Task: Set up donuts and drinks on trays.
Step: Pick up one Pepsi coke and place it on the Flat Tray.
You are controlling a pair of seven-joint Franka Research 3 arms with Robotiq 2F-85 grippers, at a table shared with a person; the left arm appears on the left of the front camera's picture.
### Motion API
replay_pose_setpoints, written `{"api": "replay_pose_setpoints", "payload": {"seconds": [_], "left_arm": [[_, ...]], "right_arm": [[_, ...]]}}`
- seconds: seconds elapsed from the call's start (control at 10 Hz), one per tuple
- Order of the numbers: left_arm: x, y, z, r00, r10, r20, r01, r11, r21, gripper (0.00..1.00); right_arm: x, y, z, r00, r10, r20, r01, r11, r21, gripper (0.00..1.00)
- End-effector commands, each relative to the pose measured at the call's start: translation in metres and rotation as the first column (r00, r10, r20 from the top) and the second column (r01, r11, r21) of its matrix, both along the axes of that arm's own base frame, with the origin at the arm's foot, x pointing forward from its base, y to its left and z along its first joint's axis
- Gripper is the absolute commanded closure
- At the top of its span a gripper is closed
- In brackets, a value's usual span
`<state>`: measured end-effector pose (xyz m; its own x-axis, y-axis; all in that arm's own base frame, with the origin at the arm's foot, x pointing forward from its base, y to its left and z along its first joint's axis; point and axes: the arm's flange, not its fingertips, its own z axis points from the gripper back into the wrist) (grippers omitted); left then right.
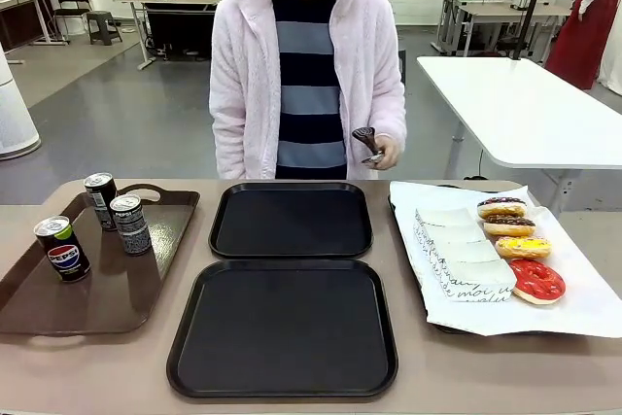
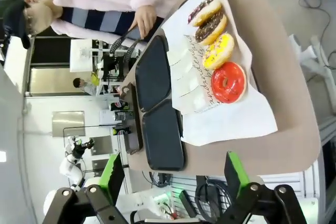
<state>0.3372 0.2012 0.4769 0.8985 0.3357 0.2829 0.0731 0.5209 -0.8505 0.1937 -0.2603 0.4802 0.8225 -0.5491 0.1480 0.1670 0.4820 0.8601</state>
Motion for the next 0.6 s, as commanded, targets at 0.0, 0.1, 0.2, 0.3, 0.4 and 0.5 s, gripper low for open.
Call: {"api": "replay_pose_setpoints", "payload": {"seconds": [0.0,0.1,0.2,0.3,0.4,0.5], "left_arm": [[-0.0037,0.0056,-0.0048,1.0,-0.014,0.005,0.015,0.998,-0.064,0.0],[-0.0037,0.0056,-0.0048,1.0,-0.014,0.005,0.015,0.998,-0.064,0.0],[-0.0037,0.0056,-0.0048,1.0,-0.014,0.005,0.015,0.998,-0.064,0.0],[-0.0037,0.0056,-0.0048,1.0,-0.014,0.005,0.015,0.998,-0.064,0.0],[-0.0037,0.0056,-0.0048,1.0,-0.014,0.005,0.015,0.998,-0.064,0.0],[-0.0037,0.0056,-0.0048,1.0,-0.014,0.005,0.015,0.998,-0.064,0.0]], "right_arm": [[-0.0053,-0.0027,-0.0042,1.0,0.005,-0.003,-0.005,1.0,0.016,0.0],[-0.0053,-0.0027,-0.0042,1.0,0.005,-0.003,-0.005,1.0,0.016,0.0],[-0.0053,-0.0027,-0.0042,1.0,0.005,-0.003,-0.005,1.0,0.016,0.0],[-0.0053,-0.0027,-0.0042,1.0,0.005,-0.003,-0.005,1.0,0.016,0.0],[-0.0053,-0.0027,-0.0042,1.0,0.005,-0.003,-0.005,1.0,0.016,0.0],[-0.0053,-0.0027,-0.0042,1.0,0.005,-0.003,-0.005,1.0,0.016,0.0]]}}
